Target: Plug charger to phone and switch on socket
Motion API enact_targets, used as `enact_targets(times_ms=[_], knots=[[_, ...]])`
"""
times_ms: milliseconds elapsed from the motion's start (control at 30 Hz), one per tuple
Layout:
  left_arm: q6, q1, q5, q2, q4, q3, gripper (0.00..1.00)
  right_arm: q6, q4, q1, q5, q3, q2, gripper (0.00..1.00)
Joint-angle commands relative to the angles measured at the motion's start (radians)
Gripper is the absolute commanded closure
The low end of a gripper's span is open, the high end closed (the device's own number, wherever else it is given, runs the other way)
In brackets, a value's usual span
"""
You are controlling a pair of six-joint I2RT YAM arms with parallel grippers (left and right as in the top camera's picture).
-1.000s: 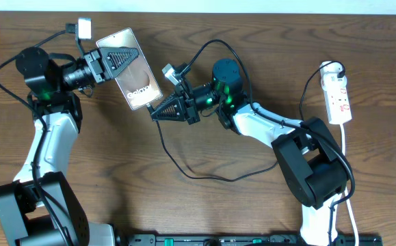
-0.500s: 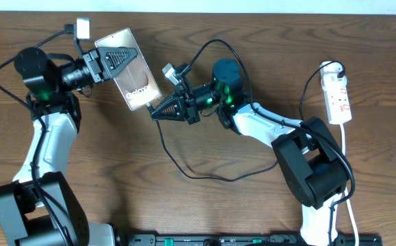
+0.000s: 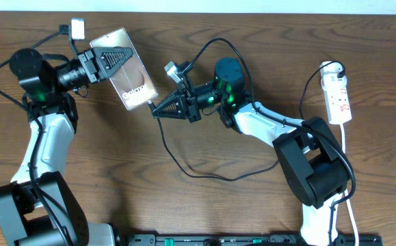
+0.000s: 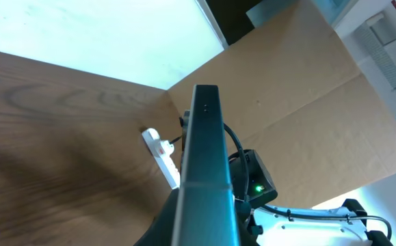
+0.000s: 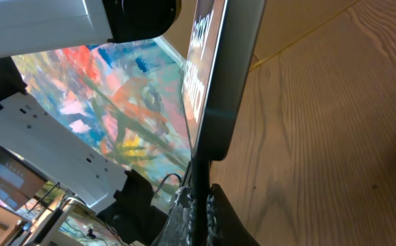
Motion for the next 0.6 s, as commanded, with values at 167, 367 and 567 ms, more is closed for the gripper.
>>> enact_targets(times_ms=[167,367,567], knots=[[-0.01,-0.04,0.016,-0.02,0.01,0.011,0.93,-0.017,0.003,-0.002,0.01,0.007,-0.008,0.99],[-0.009,-0.042,0.021,-0.02,0.01,0.011,0.93,-0.016,0.003,-0.002,0.01,0.007,-0.007,0.99],[0.027,-0.042,0.039,-0.02,0.01,0.011,0.93,-0.013,0.004,-0.002,0.01,0.007,-0.007,0.99]])
